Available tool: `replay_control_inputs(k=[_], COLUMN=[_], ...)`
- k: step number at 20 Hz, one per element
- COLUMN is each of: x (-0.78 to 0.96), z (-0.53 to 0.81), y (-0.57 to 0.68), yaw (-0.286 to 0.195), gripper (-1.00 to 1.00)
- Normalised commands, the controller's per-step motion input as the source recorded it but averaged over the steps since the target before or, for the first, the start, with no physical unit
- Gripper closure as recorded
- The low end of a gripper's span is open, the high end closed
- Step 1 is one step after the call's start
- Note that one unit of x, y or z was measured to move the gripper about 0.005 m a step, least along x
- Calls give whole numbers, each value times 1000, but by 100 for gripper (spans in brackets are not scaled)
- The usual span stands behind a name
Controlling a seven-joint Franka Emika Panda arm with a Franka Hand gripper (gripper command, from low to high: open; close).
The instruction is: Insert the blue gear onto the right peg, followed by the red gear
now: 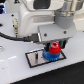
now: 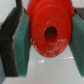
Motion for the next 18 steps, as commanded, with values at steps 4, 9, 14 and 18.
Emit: replay_control_inputs(k=[4, 9, 14, 18], x=[-22, -33, 65, 113], z=[183, 151, 69, -116], y=[55, -38, -74, -126], yaw=[0, 0, 0, 0], gripper=[100, 100, 100, 100])
